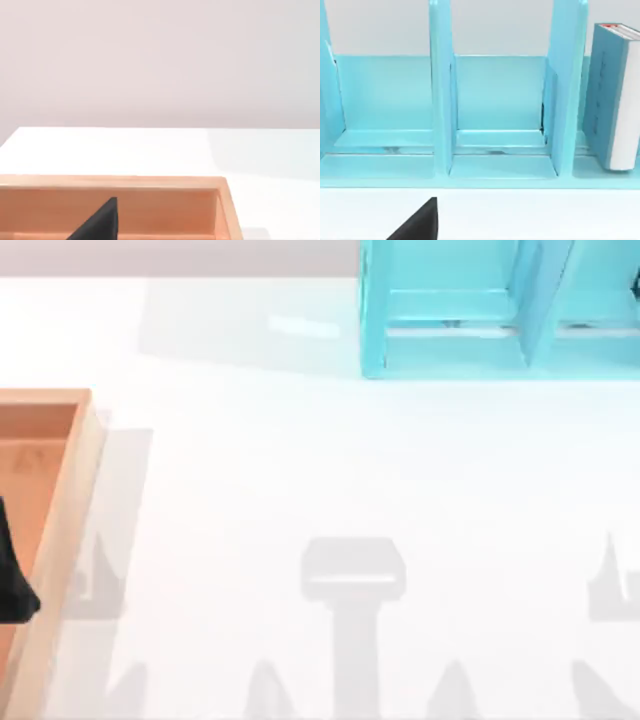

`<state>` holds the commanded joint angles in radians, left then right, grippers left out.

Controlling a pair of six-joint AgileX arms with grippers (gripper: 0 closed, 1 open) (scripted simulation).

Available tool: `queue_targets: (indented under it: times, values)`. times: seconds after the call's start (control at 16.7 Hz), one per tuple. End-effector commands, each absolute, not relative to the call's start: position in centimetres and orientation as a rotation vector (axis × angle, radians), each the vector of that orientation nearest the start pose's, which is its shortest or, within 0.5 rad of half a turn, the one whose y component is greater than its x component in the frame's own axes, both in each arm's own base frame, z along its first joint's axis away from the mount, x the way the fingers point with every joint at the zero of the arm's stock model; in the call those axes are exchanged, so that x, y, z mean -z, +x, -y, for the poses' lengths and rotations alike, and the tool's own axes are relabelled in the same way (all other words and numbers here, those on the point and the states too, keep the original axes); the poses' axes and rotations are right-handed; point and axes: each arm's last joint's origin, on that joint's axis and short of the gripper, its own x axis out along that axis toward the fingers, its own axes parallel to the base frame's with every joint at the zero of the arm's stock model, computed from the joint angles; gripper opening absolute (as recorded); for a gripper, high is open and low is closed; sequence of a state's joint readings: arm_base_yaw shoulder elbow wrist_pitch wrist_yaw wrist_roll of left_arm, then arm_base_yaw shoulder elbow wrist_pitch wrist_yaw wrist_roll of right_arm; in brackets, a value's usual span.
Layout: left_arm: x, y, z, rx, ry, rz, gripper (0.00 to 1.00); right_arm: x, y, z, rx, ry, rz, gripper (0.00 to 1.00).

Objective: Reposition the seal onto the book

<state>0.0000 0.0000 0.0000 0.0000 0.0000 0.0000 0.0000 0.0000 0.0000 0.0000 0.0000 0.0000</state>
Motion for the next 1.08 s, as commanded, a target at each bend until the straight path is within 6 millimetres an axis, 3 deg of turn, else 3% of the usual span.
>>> queue_targets:
  times: [0.24,0.6,0.84,1.08]
  values:
    - [-16.0,10.6,0.1,0.000,0.000,0.000,1.00,-16.4,10.7,0.1,0.000,0.001,0.005,1.00]
    - [-16.0,10.6,0.1,0.000,0.000,0.000,1.00,-20.3,13.1,0.4,-0.016,0.006,0.018,1.00]
    - [-16.0,10.6,0.1,0.000,0.000,0.000,1.00,-22.7,18.0,1.3,-0.029,0.005,-0.008,1.00]
    - [-16.0,10.6,0.1,0.000,0.000,0.000,1.00,-22.4,25.1,3.5,-0.031,0.003,-0.041,1.00]
